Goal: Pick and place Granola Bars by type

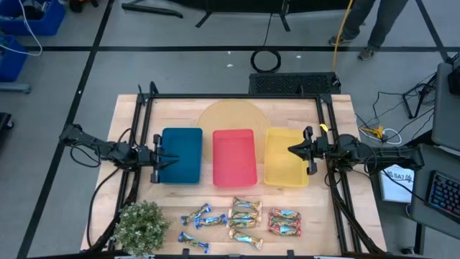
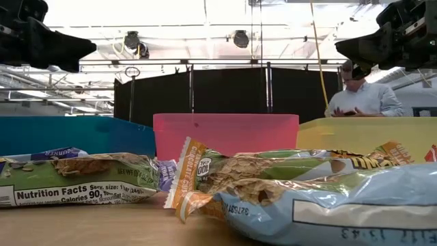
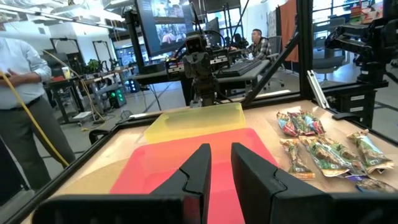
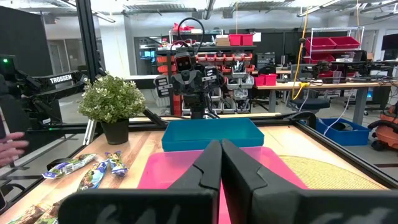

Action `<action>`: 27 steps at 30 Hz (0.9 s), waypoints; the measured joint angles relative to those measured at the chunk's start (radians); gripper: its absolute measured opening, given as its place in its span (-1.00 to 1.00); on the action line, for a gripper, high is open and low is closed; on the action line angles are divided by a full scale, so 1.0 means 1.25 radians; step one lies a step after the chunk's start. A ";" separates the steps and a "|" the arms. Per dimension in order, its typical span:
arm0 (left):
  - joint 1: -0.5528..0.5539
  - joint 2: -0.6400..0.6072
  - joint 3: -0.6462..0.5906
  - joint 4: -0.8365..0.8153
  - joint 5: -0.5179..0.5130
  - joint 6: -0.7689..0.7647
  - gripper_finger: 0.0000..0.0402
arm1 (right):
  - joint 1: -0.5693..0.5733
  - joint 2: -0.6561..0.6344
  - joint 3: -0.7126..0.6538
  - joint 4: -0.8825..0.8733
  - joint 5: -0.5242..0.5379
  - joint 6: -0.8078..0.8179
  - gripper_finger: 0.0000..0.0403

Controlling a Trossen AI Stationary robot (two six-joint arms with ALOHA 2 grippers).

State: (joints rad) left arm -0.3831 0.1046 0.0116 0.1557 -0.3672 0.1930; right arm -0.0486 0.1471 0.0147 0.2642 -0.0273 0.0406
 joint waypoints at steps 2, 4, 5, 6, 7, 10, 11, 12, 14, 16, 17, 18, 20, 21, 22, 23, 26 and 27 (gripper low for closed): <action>0.000 0.000 0.000 0.008 0.000 0.024 -0.64 | 0.000 0.000 0.000 0.000 0.000 0.000 -0.98; 0.000 0.000 0.000 0.004 0.000 0.031 -0.64 | 0.000 0.000 0.000 0.000 0.000 0.000 -0.98; 0.000 0.000 0.000 0.002 0.000 0.030 -0.64 | 0.000 0.000 0.000 0.000 0.000 0.000 -0.98; 0.000 0.000 0.000 0.003 0.000 0.026 -0.64 | 0.000 0.000 0.000 0.000 0.000 0.000 -0.98; 0.000 0.000 0.000 0.004 0.000 0.025 -0.64 | 0.000 0.000 0.000 0.000 0.000 0.000 -0.98; 0.000 0.000 0.000 0.005 0.000 0.026 -0.64 | 0.000 0.000 0.000 0.000 0.000 0.000 -0.98; 0.000 0.000 0.000 0.009 0.001 0.025 -0.64 | 0.000 0.000 0.000 0.000 0.000 0.000 -0.98; 0.000 0.000 0.000 0.015 0.005 0.012 -0.64 | 0.000 0.000 0.000 0.001 0.000 0.000 -0.98; 0.000 0.000 0.000 0.028 0.008 -0.041 -0.64 | 0.000 0.000 0.000 0.007 0.000 0.000 -0.98; 0.000 0.000 0.000 0.029 0.008 -0.093 -0.64 | 0.000 0.000 0.000 0.008 0.000 0.000 -0.98; 0.000 0.000 0.000 0.030 0.007 -0.096 -0.64 | 0.000 0.000 0.000 0.008 0.000 0.000 -0.98; 0.000 0.000 0.000 0.036 0.002 -0.078 -0.64 | 0.000 0.000 0.000 0.008 0.000 0.000 -0.98; 0.003 0.000 0.000 0.044 -0.024 -0.014 -0.64 | 0.000 0.000 0.000 0.009 0.000 0.000 -0.98; 0.003 0.000 0.000 0.044 -0.040 0.021 -0.64 | 0.000 0.000 0.000 0.008 0.000 0.000 -0.98; 0.003 0.000 0.000 0.044 -0.057 0.054 -0.64 | 0.000 0.000 0.000 0.008 0.000 0.000 -0.98; 0.003 0.000 0.000 0.043 -0.074 0.076 -0.64 | 0.000 0.000 0.000 0.009 0.000 0.000 -0.98; 0.003 0.000 0.000 0.048 -0.125 0.120 -0.64 | 0.000 0.000 0.000 0.009 0.000 0.000 -0.98; 0.003 0.000 0.000 0.064 -0.138 0.134 -0.64 | 0.000 0.000 0.000 0.011 0.000 0.000 -0.98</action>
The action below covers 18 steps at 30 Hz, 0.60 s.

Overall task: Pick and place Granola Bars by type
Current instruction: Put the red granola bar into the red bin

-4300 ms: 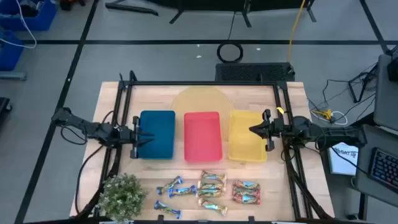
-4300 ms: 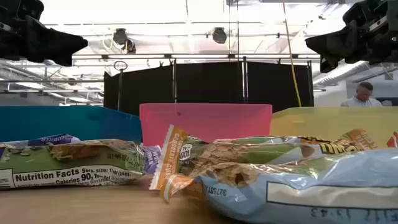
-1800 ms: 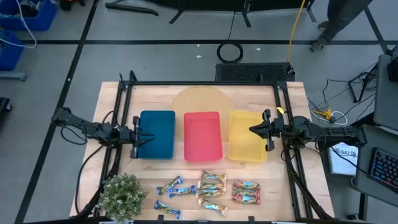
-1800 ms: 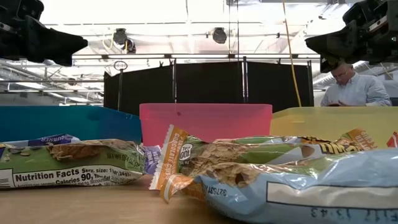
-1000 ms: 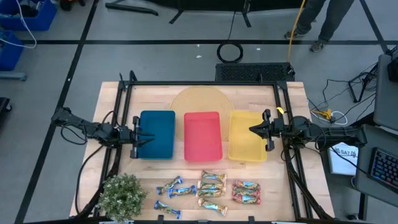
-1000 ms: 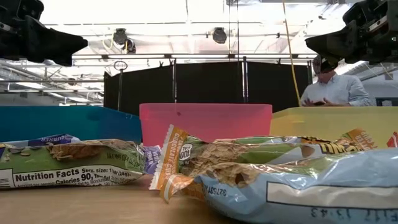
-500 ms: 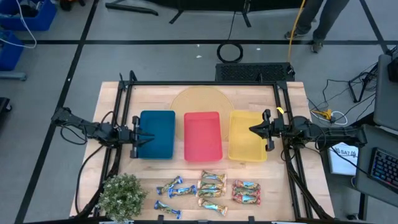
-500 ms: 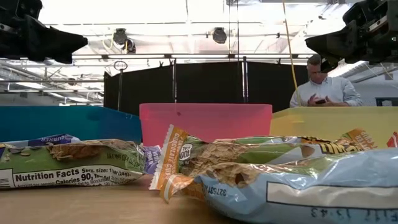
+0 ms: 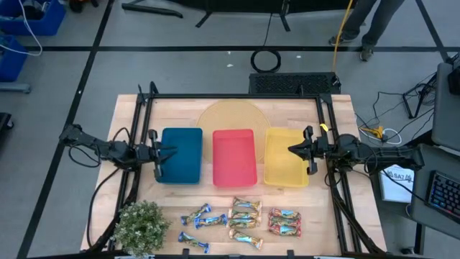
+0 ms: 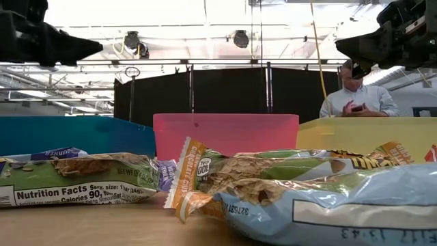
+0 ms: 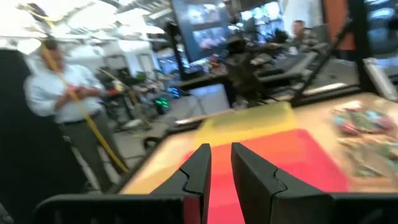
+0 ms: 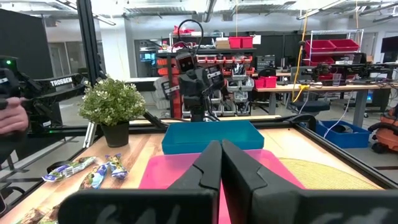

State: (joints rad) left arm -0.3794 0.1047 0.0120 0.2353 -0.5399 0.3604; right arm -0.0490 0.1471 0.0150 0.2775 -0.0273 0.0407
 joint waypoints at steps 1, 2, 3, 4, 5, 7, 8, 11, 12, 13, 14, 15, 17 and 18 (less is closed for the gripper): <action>0.000 0.000 0.000 0.016 -0.012 0.020 -0.64 | 0.000 0.000 0.000 0.010 0.000 -0.005 -0.98; 0.000 0.000 0.000 0.028 -0.023 0.043 -0.64 | 0.000 0.000 0.000 0.026 0.000 -0.013 -0.98; 0.000 0.000 0.000 0.036 -0.035 0.059 -0.64 | 0.000 0.000 0.000 0.048 0.000 -0.018 -0.98; 0.000 0.000 0.000 0.047 -0.046 0.065 -0.64 | 0.000 0.002 0.000 0.077 0.000 -0.018 -0.98; 0.000 0.000 0.000 0.060 -0.052 0.068 -0.64 | 0.000 0.005 0.000 0.109 0.000 -0.018 -0.98; 0.000 0.000 0.000 0.082 -0.054 0.078 -0.64 | 0.001 0.010 0.001 0.177 -0.001 -0.019 -0.98; 0.000 0.000 0.000 0.095 -0.054 0.085 -0.64 | 0.002 0.012 0.007 0.199 -0.001 -0.019 -0.98; 0.000 0.000 0.000 0.138 -0.054 0.086 -0.64 | 0.012 0.037 0.049 0.185 -0.003 -0.046 -0.98; 0.000 0.000 0.000 0.144 -0.054 0.074 -0.64 | 0.020 0.053 0.069 0.148 -0.016 -0.070 -0.98; 0.000 0.000 0.000 0.148 -0.054 0.054 -0.64 | 0.032 0.074 0.101 0.132 -0.036 -0.097 -0.98; 0.000 0.000 0.000 0.150 -0.055 0.031 -0.64 | 0.048 0.097 0.141 0.115 -0.052 -0.121 -0.98; 0.000 0.000 0.000 0.151 -0.055 0.014 -0.64 | 0.065 0.121 0.183 0.089 -0.063 -0.134 -0.98; 0.000 0.000 0.000 0.149 -0.055 0.003 -0.64 | 0.103 0.184 0.281 -0.005 -0.041 -0.145 -0.98; 0.000 0.000 0.000 0.147 -0.055 0.003 -0.64 | 0.125 0.225 0.333 -0.071 -0.008 -0.144 -0.98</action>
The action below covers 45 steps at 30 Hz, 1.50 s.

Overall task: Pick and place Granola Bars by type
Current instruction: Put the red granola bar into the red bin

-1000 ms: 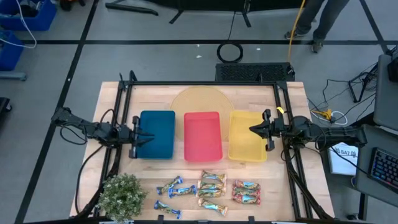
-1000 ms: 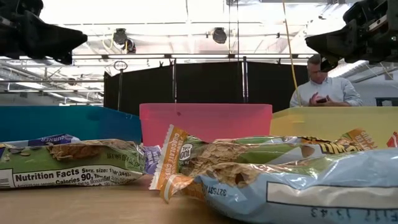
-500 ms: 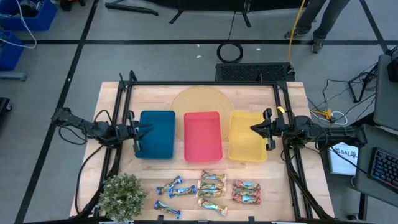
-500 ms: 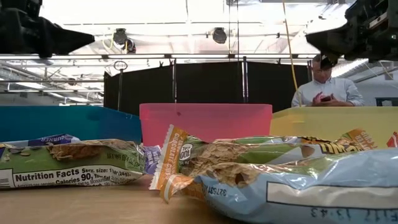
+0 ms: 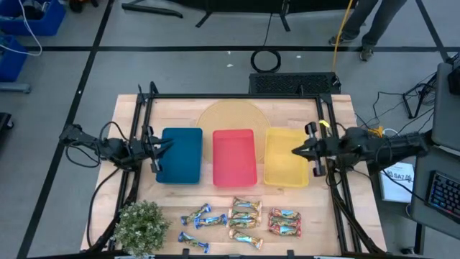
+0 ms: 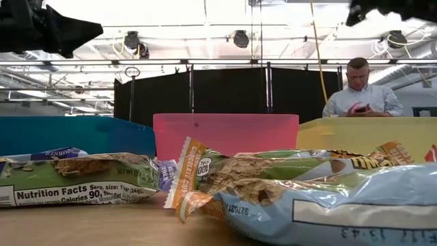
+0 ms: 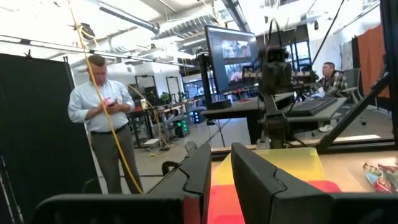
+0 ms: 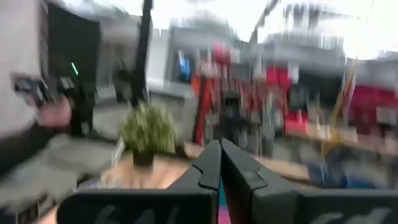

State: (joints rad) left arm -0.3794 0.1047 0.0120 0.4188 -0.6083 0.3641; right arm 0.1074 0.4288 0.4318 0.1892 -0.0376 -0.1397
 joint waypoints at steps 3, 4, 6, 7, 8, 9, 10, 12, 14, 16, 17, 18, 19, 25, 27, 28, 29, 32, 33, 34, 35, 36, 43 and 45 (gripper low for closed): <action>0.000 0.000 0.000 -0.010 -0.002 -0.004 -0.64 | 0.070 0.150 0.179 -0.227 0.119 0.029 -0.98; 0.000 0.000 0.000 -0.010 -0.002 -0.008 -0.64 | 0.095 0.205 0.241 -0.314 0.140 0.049 -0.98; 0.000 0.000 0.000 -0.010 -0.003 -0.030 -0.64 | 0.144 0.322 0.363 -0.503 0.157 0.103 -0.98; 0.000 0.000 0.000 -0.011 -0.003 -0.039 -0.64 | 0.168 0.377 0.421 -0.583 0.158 0.145 -0.98; 0.000 0.000 0.000 -0.010 -0.003 -0.043 -0.64 | 0.191 0.435 0.476 -0.653 0.158 0.195 -0.98; 0.000 0.000 0.000 -0.010 -0.003 -0.043 -0.64 | 0.212 0.486 0.526 -0.722 0.157 0.252 -0.98; 0.000 0.000 0.000 -0.012 -0.004 -0.042 -0.64 | 0.233 0.533 0.576 -0.789 0.156 0.311 -0.98; 0.000 0.000 0.000 -0.016 -0.003 -0.043 -0.64 | 0.276 0.619 0.658 -0.902 0.156 0.430 -0.98; 0.000 0.000 0.000 -0.019 -0.004 -0.043 -0.64 | 0.316 0.696 0.698 -0.993 0.151 0.535 -0.98; 0.000 0.000 0.000 -0.019 -0.003 -0.042 -0.64 | 0.346 0.752 0.702 -1.025 0.116 0.615 -0.98; 0.000 0.000 0.000 -0.019 -0.003 -0.041 -0.64 | 0.360 0.774 0.702 -1.020 0.098 0.645 -0.98; 0.000 0.000 0.000 -0.019 -0.002 -0.038 -0.64 | 0.372 0.791 0.701 -1.014 0.091 0.670 -0.98; 0.000 0.000 0.000 -0.019 -0.002 -0.038 -0.64 | 0.383 0.808 0.697 -1.007 0.097 0.699 -0.98; 0.000 0.000 0.000 -0.018 -0.002 -0.035 -0.64 | 0.431 0.888 0.642 -0.921 0.160 0.752 -0.82; 0.000 0.000 0.000 -0.017 -0.002 -0.026 -0.64 | 0.439 0.903 0.615 -0.877 0.176 0.727 -0.70; 0.000 0.000 0.000 -0.018 -0.002 -0.024 -0.64 | 0.440 0.911 0.600 -0.852 0.177 0.710 -0.64; 0.000 0.000 0.000 -0.020 -0.002 -0.023 -0.64 | 0.440 0.915 0.587 -0.831 0.175 0.694 -0.58; 0.000 0.000 0.000 -0.022 -0.001 -0.022 -0.64 | 0.439 0.924 0.570 -0.797 0.172 0.689 -0.40; 0.000 0.000 0.000 -0.023 -0.001 -0.022 -0.64 | 0.438 0.928 0.566 -0.792 0.163 0.687 -0.35; 0.000 0.000 0.000 -0.023 -0.001 -0.021 -0.64 | 0.438 0.933 0.561 -0.792 0.152 0.685 -0.30; 0.000 0.000 0.000 -0.023 -0.001 -0.021 -0.64 | 0.438 0.941 0.560 -0.793 0.138 0.684 -0.26; 0.000 0.000 0.000 -0.023 -0.001 -0.021 -0.64 | 0.438 0.948 0.560 -0.794 0.122 0.683 -0.23; 0.000 0.000 0.000 -0.024 -0.002 -0.021 -0.64 | 0.473 1.016 0.559 -0.732 0.088 0.681 -0.15; 0.000 0.000 0.000 -0.021 -0.002 -0.020 -0.64 | 0.479 1.031 0.560 -0.722 0.089 0.695 -0.15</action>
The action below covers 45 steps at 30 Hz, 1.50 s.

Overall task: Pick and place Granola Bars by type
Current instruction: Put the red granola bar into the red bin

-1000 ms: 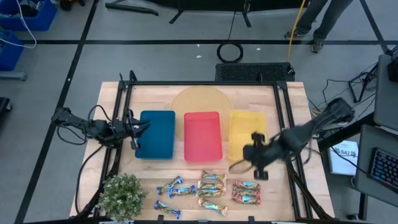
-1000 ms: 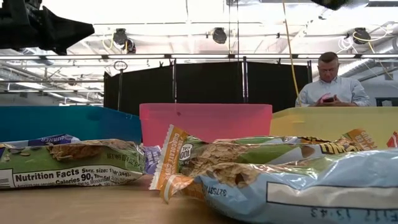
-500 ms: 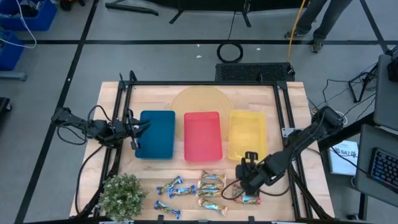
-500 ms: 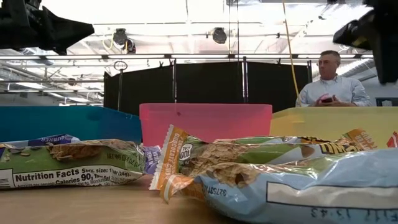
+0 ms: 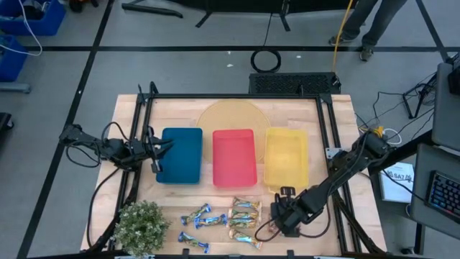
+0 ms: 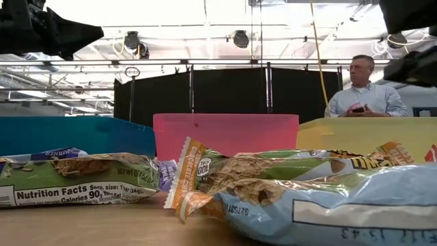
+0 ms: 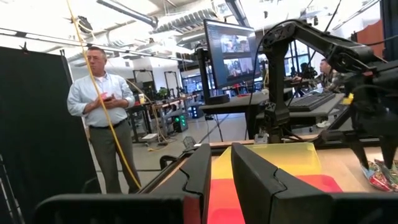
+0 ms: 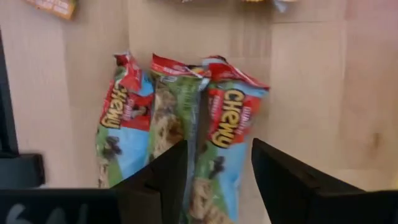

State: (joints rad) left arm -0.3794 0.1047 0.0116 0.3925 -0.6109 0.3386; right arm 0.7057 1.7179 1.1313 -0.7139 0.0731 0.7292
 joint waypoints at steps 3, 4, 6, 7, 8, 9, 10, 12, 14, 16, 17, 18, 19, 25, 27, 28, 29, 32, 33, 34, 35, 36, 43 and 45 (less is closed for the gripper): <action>0.000 0.000 0.000 0.004 0.000 0.022 -0.64 | 0.011 0.028 0.000 -0.003 0.004 0.031 -0.15; 0.000 0.000 0.000 0.004 0.000 0.032 -0.64 | 0.013 0.037 0.000 -0.006 0.005 0.044 -0.15; 0.000 0.000 0.000 0.004 0.000 0.047 -0.64 | 0.014 0.055 0.000 -0.013 0.003 0.057 -0.15; 0.000 0.000 0.000 0.004 0.000 0.053 -0.64 | 0.014 0.065 0.000 -0.016 0.001 0.058 -0.15; 0.000 0.000 0.000 0.004 0.000 0.059 -0.64 | 0.013 0.075 0.000 -0.017 0.000 0.056 -0.15; 0.000 0.000 0.000 0.004 -0.001 0.061 -0.64 | 0.013 0.080 0.002 -0.016 0.001 0.049 -0.15; 0.000 0.000 0.000 0.004 -0.001 0.063 -0.64 | 0.013 0.086 0.002 -0.014 0.000 0.037 -0.15; 0.000 0.000 0.000 0.004 -0.001 0.064 -0.64 | 0.011 0.090 0.003 -0.005 0.001 0.017 -0.17; 0.000 0.000 0.000 0.003 -0.001 0.064 -0.64 | 0.005 0.090 0.003 0.004 0.001 0.013 -0.22; 0.000 0.000 0.000 0.003 -0.001 0.065 -0.64 | -0.004 0.083 0.001 0.006 0.000 0.021 -0.31; 0.000 0.000 0.000 0.002 -0.001 0.065 -0.64 | -0.010 0.079 0.000 0.007 0.000 0.021 -0.37; 0.000 0.000 0.000 0.002 -0.001 0.065 -0.64 | -0.016 0.074 -0.001 0.011 0.000 0.018 -0.44; 0.000 0.000 0.000 0.002 -0.001 0.065 -0.64 | -0.022 0.068 -0.001 0.018 0.001 0.012 -0.51; 0.000 0.000 0.000 0.001 0.000 0.060 -0.64 | -0.051 0.009 -0.001 0.053 0.003 -0.051 -0.89; 0.000 0.000 0.000 0.001 0.000 0.059 -0.64 | -0.063 -0.021 0.000 0.063 0.003 -0.070 -0.89; 0.000 0.000 0.000 0.001 0.000 0.058 -0.64 | -0.068 -0.038 0.002 0.063 0.004 -0.078 -0.90; 0.000 0.000 0.000 0.000 0.000 0.056 -0.64 | -0.073 -0.055 0.004 0.063 0.005 -0.086 -0.89; 0.000 0.000 0.000 0.001 0.000 0.051 -0.64 | -0.100 -0.104 0.025 0.062 0.049 -0.134 -0.83; 0.000 0.000 0.000 0.001 0.001 0.060 -0.64 | -0.116 -0.120 0.038 0.065 0.081 -0.161 -0.82; 0.000 0.000 0.000 0.002 0.001 0.079 -0.64 | -0.139 -0.132 0.054 0.073 0.109 -0.190 -0.83; 0.000 0.000 0.000 0.002 0.001 0.103 -0.64 | -0.169 -0.139 0.074 0.082 0.130 -0.228 -0.85; 0.000 0.000 0.000 0.003 0.001 0.127 -0.64 | -0.200 -0.140 0.093 0.093 0.132 -0.270 -0.87; 0.000 0.000 0.000 0.006 0.006 0.151 -0.64 | -0.427 -0.072 0.164 0.157 0.051 -0.516 -0.89; 0.000 0.000 0.000 0.005 0.006 0.146 -0.64 | -0.484 -0.040 0.164 0.153 0.026 -0.537 -0.84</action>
State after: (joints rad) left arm -0.3794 0.1047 0.0113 0.3992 -0.6029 0.5217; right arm 0.1008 1.6676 1.3361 -0.5227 0.1054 0.0581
